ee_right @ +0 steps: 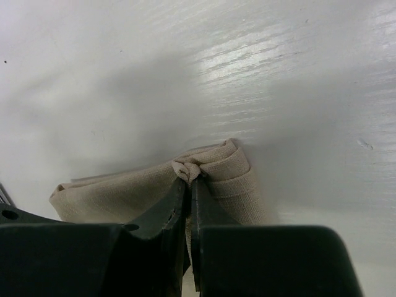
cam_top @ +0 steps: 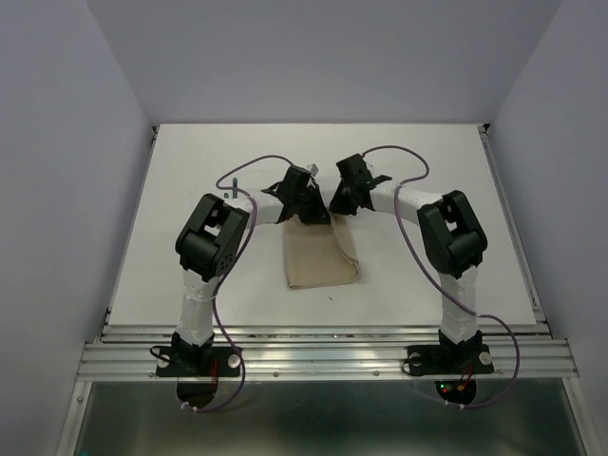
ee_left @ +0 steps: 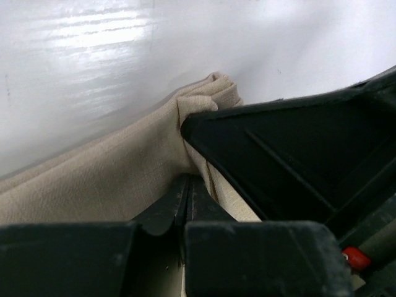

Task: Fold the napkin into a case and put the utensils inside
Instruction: Fold the lower triangle-folded napkin at the center of the board.

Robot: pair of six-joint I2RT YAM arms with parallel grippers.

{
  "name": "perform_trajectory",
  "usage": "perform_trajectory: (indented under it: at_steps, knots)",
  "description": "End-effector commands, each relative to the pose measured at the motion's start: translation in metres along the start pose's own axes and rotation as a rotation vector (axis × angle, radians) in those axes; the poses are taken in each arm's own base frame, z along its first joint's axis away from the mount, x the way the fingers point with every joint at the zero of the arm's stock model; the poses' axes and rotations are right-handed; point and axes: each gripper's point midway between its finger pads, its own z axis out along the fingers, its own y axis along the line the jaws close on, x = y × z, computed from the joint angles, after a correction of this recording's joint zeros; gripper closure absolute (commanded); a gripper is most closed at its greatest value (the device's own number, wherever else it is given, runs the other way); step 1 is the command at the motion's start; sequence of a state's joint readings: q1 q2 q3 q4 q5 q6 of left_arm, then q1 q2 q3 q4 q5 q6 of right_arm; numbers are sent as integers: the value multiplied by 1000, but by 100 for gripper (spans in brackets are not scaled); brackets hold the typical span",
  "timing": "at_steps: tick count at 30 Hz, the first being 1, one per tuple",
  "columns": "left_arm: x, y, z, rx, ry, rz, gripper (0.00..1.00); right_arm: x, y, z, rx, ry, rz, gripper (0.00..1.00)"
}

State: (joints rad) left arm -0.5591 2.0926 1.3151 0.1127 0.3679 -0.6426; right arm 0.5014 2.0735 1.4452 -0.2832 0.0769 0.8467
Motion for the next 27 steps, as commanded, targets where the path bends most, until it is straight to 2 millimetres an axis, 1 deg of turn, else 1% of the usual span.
perform_trajectory:
  at_steps: [1,2,3,10,11,12,14,16,17,18,19,20,21,23,27]
  knots:
    - [29,35,-15,-154,68,-23,93,6,-29,19,133,-19,6,99]
    - [28,34,-18,-153,62,-25,90,6,-30,20,138,-19,5,99]
    - [29,34,-22,-155,56,-27,85,6,-31,20,145,-18,7,99]
    - [31,30,-43,-162,25,-54,72,8,-35,24,167,-11,7,99]
    - [32,28,-47,-157,19,-63,69,8,-36,25,169,-12,5,99]
    - [32,27,-49,-150,13,-67,63,8,-36,25,169,-12,6,99]
    - [32,23,-53,-140,7,-87,58,8,-36,25,169,-12,8,99]
    - [29,16,-58,-108,-13,-93,51,9,-36,25,169,-8,6,99]
    - [30,12,-61,-94,-18,-108,50,9,-36,25,169,-8,8,99]
    - [27,7,-62,-71,-32,-110,47,8,-35,24,167,-8,8,99]
    - [28,3,-63,-56,-29,-115,43,8,-34,24,164,-10,7,99]
    - [28,-1,-63,-42,-30,-117,42,8,-35,24,165,-9,5,99]
    - [30,-9,-63,-15,-27,-122,38,7,-34,23,165,-11,4,99]
    - [30,-16,-62,5,-27,-126,34,6,-33,22,161,-13,5,99]
    - [36,-25,-54,47,-6,-150,33,6,-34,21,165,-15,4,99]
